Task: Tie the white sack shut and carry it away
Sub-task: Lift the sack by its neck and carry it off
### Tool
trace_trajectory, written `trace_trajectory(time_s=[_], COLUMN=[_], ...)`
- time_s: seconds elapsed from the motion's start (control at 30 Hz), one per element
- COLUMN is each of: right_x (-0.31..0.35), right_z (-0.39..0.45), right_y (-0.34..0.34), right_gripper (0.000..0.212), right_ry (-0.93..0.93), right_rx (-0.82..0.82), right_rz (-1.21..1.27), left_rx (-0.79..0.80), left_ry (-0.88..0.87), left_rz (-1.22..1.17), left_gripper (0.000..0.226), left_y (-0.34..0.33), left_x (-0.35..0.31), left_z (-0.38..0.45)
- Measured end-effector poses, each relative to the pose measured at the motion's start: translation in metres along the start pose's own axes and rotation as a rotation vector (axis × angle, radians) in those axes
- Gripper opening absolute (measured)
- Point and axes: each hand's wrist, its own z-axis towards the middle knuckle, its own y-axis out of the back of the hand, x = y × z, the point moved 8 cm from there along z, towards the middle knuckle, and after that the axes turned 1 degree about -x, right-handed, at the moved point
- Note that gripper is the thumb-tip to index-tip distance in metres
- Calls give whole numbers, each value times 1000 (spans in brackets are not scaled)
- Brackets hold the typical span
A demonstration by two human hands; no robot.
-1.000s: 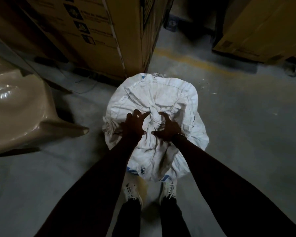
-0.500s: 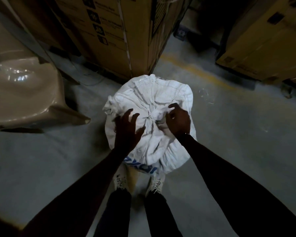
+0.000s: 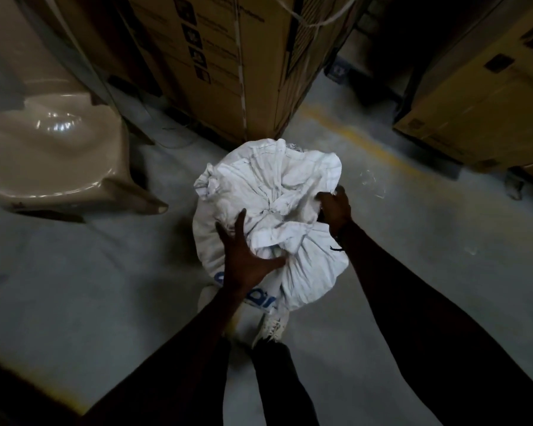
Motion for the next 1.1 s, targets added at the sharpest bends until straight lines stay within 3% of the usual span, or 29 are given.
trace_trajectory(time_s=[0.13,0.23,0.37,0.47,0.53,0.57,0.63,0.73,0.93,0.97,1.1], right_x=[24,28,27,21,20,25,36,45,50,49,36], right_z=[-4,-8,-21,-32,-26,-21,-12,-7,-2,-2,0], right_y=[-24,-38,-55,-68,-68,-65,-56,-49,-69,-73,-94], right_gripper=[57,51,49,90,111,113,100,83,55,57,103], right_ry=[124,84,85,175,280,344,451,517,556,536,375], right_rx=[134,250,575,762,638,511,297,142,320,358,480], right_rz=[56,128,178,47,-180,-267,-322,-341,-195,-162,-119], left_rx=[-235,-298,-247,-203,-155,-134,-114,-50,180,199,192], left_ry=[-49,-61,150,145,4,-43,-92,-78,62,64,-5], left_rz=[-114,-249,-411,-427,-326,-314,-340,-458,-687,-701,-634], left_gripper=[93,56,48,43,23,27,31,38,63,61,36], left_y=[21,39,50,51,49,47,47,42,26,25,26], left_x=[-12,-15,1,-6,-24,-31,-43,-49,-55,-56,-62], left_z=[18,42,83,106,114,117,122,131,137,139,148])
